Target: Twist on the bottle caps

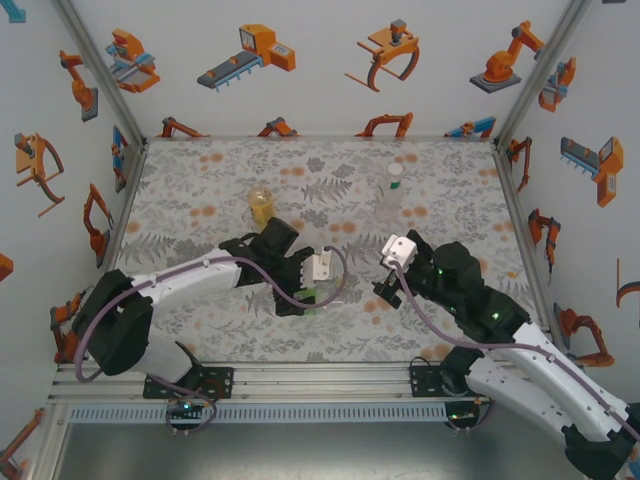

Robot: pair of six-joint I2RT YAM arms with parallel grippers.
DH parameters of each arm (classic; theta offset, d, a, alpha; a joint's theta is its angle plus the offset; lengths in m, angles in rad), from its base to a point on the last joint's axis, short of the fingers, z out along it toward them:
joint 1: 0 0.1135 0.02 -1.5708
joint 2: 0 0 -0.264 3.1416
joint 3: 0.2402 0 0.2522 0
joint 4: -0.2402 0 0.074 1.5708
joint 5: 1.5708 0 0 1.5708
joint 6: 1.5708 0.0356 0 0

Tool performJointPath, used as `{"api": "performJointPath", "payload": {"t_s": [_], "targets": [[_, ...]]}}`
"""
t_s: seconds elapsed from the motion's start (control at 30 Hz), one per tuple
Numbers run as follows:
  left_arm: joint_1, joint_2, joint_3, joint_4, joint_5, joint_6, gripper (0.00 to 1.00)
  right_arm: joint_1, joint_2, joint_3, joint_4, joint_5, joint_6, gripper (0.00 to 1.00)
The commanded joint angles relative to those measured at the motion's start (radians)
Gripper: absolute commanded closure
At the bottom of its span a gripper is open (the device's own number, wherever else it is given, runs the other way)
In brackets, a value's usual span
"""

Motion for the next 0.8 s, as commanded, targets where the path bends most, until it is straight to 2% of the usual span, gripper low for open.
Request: {"api": "performJointPath", "payload": {"t_s": [0.0,0.27,0.33,0.5,0.77], "targets": [[-0.006,0.023,-0.010,0.028,0.021,-0.006,0.14,-0.006,-0.013,-0.005,0.025,-0.004,0.012,0.17],[-0.003,0.076,-0.040,0.076,-0.009,-0.003,0.18,-0.006,-0.023,-0.003,0.019,-0.012,0.010,0.17],[-0.004,0.084,-0.048,0.090,-0.016,-0.004,0.22,-0.006,-0.026,-0.005,0.019,-0.013,0.010,0.17],[-0.005,0.096,-0.083,0.158,0.011,-0.025,0.22,-0.006,-0.032,-0.003,0.020,-0.015,0.011,0.17],[-0.001,0.142,-0.087,0.153,0.047,-0.014,0.26,-0.006,-0.033,-0.003,0.014,-0.012,0.007,0.17]]}}
